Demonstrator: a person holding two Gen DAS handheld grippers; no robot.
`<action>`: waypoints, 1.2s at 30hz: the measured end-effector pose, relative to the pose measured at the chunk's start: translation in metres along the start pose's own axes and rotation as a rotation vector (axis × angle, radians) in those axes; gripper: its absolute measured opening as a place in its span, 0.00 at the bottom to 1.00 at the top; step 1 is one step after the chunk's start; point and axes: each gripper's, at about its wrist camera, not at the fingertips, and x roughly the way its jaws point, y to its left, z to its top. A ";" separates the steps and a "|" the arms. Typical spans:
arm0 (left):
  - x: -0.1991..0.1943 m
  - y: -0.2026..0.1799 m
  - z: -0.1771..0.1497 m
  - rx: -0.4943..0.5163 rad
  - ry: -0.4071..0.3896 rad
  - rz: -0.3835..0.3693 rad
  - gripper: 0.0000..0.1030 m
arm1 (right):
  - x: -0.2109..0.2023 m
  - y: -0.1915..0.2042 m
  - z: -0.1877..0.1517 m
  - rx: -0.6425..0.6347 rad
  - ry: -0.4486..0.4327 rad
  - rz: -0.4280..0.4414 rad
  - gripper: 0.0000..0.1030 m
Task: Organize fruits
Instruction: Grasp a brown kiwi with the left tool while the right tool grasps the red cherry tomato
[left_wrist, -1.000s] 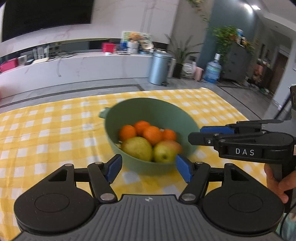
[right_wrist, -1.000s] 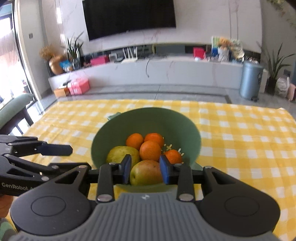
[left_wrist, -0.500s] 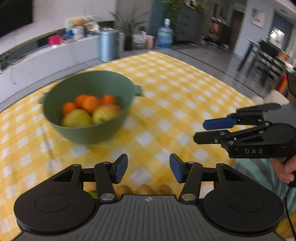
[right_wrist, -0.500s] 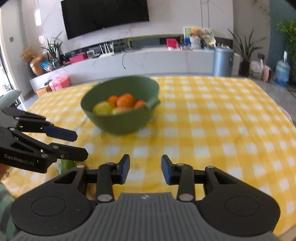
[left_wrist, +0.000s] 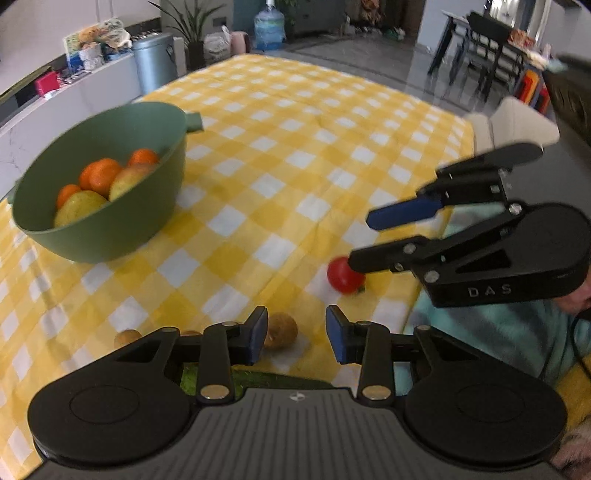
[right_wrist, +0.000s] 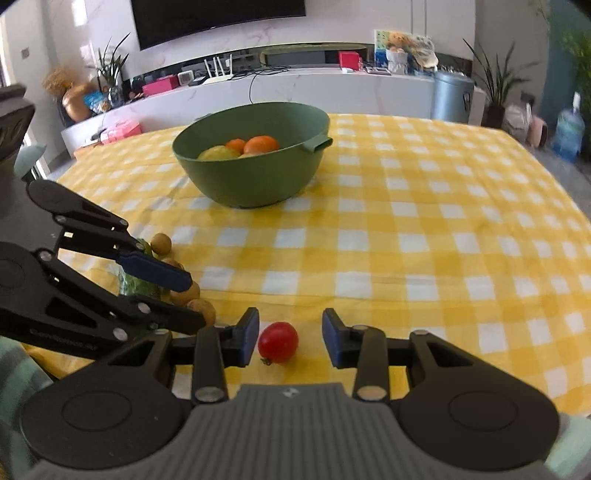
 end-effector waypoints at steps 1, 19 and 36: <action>0.002 -0.001 -0.002 0.009 0.009 -0.001 0.42 | 0.002 0.002 -0.001 -0.009 0.007 -0.004 0.34; 0.009 -0.011 -0.006 0.098 0.015 0.123 0.33 | 0.019 0.011 -0.002 -0.052 0.094 0.011 0.34; 0.017 -0.024 -0.006 0.188 0.006 0.202 0.27 | 0.028 0.014 -0.003 -0.066 0.146 -0.011 0.25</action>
